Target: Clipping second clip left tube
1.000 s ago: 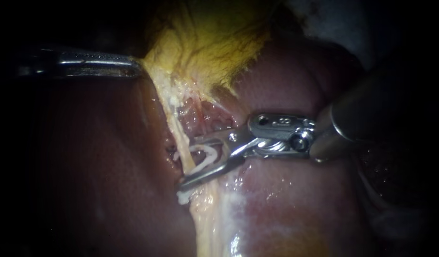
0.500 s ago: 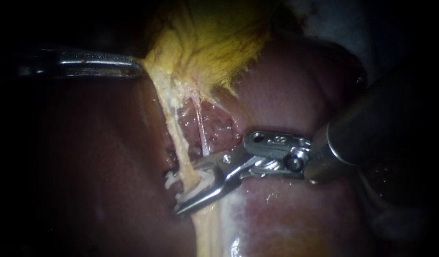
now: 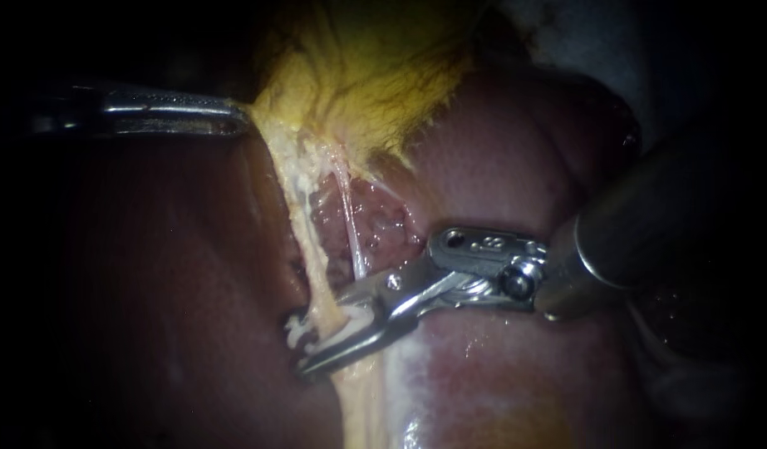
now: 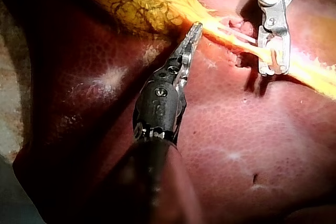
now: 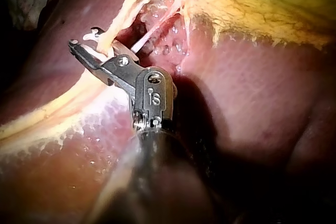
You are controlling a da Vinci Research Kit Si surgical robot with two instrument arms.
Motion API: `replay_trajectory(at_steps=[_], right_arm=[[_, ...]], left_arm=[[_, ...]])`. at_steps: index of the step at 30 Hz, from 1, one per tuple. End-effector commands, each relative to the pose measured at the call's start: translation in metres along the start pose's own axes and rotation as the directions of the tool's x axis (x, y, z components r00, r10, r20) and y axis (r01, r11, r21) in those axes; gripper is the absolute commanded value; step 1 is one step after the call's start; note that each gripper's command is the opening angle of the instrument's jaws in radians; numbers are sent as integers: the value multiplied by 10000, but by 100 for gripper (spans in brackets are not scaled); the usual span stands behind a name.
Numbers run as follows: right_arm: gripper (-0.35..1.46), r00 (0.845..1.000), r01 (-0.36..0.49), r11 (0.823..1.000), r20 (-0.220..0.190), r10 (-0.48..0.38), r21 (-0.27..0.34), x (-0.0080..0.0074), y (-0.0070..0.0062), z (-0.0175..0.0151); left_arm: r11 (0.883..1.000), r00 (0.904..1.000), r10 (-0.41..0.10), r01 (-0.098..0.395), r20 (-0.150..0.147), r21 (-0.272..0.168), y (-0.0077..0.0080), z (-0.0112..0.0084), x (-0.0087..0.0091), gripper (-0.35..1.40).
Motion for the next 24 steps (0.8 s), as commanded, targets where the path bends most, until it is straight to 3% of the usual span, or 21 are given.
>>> replay_trajectory(at_steps=[1, 6, 9, 13, 24], right_arm=[[-1, 10000, -5, 9999, -65, 4, -116, -1, 0, -1], [-33, 9993, -47, 9977, -366, 22, -683, -3, -2, -5], [-35, 9970, -484, 9915, -665, 406, -1210, -4, -2, -6], [-35, 9978, -632, 9966, -218, 621, -529, -6, 2, -4], [-35, 9984, -560, 9975, -122, 555, -428, -14, 4, -1]], left_arm=[[10000, 10000, -3, 3, 0, -2, 0, 0, 0, -35], [10000, 10000, -3, 3, 0, -2, 0, 0, 0, -35], [10000, 10000, -3, 3, 0, -2, 0, 0, 0, -35], [10000, 10000, -3, 3, 0, -2, 0, 0, 0, -35], [10000, 10000, -3, 3, 0, -2, 0, 0, 0, -35]])
